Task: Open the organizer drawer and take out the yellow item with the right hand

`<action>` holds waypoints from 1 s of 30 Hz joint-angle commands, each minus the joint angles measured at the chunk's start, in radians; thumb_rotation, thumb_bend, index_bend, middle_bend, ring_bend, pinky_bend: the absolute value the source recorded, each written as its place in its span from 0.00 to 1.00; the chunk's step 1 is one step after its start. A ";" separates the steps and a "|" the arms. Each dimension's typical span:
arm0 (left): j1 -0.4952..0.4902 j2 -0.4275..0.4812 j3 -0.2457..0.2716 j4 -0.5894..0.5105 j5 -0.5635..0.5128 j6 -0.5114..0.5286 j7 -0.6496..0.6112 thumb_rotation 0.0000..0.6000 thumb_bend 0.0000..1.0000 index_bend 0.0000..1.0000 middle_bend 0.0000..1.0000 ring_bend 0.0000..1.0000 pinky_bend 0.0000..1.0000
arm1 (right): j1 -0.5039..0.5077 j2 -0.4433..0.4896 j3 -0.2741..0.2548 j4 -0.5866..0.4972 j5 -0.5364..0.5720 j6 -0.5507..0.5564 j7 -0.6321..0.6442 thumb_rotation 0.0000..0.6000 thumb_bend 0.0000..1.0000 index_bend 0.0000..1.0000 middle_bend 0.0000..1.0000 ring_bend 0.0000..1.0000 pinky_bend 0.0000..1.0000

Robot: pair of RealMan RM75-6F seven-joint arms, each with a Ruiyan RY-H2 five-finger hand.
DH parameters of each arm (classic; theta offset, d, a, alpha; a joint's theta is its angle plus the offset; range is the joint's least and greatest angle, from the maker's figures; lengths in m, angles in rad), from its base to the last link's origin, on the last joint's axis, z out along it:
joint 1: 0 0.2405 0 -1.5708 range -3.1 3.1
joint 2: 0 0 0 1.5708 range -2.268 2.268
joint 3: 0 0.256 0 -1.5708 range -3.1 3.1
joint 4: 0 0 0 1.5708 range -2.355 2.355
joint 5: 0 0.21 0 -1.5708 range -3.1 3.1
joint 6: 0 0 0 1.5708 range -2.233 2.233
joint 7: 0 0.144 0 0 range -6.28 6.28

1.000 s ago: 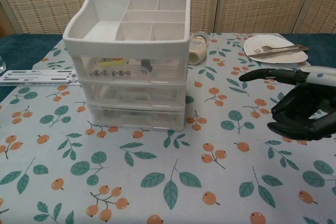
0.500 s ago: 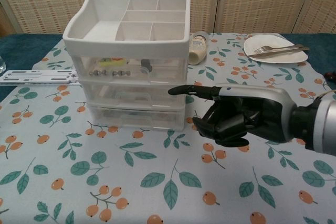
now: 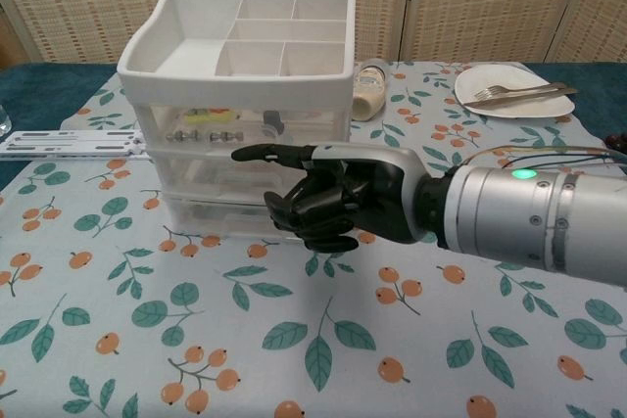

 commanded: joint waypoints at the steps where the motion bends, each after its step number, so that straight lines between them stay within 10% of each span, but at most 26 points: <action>1: 0.001 0.004 -0.001 0.000 0.001 0.003 -0.002 1.00 0.29 0.00 0.00 0.04 0.13 | 0.013 -0.033 0.010 0.025 0.022 0.006 0.000 1.00 0.69 0.00 0.97 1.00 0.93; 30: 0.010 0.023 0.002 -0.009 0.009 0.010 -0.010 1.00 0.29 0.00 0.00 0.04 0.13 | 0.108 -0.174 0.074 0.151 0.125 -0.022 -0.066 1.00 0.70 0.00 0.99 1.00 0.93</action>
